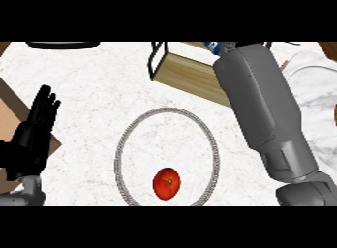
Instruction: Pick the can from the placemat and place it in the tiered shelf
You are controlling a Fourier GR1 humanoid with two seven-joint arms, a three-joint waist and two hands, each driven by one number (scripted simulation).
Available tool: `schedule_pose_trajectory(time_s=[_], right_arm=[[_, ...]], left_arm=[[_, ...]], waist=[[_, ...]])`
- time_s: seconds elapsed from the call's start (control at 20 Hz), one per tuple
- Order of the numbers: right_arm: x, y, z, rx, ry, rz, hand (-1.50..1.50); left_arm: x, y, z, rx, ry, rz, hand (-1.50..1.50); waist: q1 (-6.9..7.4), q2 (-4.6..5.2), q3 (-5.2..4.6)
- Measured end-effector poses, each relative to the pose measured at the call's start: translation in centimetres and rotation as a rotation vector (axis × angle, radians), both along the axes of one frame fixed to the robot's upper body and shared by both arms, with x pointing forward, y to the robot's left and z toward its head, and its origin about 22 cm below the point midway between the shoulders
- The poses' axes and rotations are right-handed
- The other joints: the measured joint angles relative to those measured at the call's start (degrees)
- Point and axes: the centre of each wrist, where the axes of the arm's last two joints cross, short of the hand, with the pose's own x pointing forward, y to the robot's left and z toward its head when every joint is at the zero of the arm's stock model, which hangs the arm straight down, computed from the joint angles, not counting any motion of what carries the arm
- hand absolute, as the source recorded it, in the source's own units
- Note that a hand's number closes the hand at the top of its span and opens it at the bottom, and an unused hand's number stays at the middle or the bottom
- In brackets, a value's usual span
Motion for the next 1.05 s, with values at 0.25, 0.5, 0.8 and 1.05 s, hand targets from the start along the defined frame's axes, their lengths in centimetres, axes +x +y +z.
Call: schedule_pose_trajectory(time_s=[0.25, 0.5, 0.8, 1.05], right_arm=[[-1.9, -1.7, 0.4, 0.045, -0.045, -0.081, -1.50], [-5.4, -4.3, 0.2, 0.097, -0.080, -0.132, -1.50], [-11.8, -7.2, 0.4, 0.153, -0.124, -0.119, -1.50], [-17.9, -9.1, 0.5, 0.156, -0.153, -0.113, -1.50]], left_arm=[[-0.5, 0.6, 0.0, -0.004, 0.013, 0.021, 0.00], [-1.0, 1.2, -0.1, -0.007, 0.023, 0.039, 0.00], [-0.8, 1.9, 0.3, 0.001, 0.016, 0.046, 0.00], [-0.5, 1.4, 0.4, -0.002, 0.013, 0.034, 0.00]], waist=[[-1.23, -0.51, -0.01], [-2.43, -0.96, 0.01], [-2.78, -0.87, 0.01], [-1.96, -0.45, 0.00]])
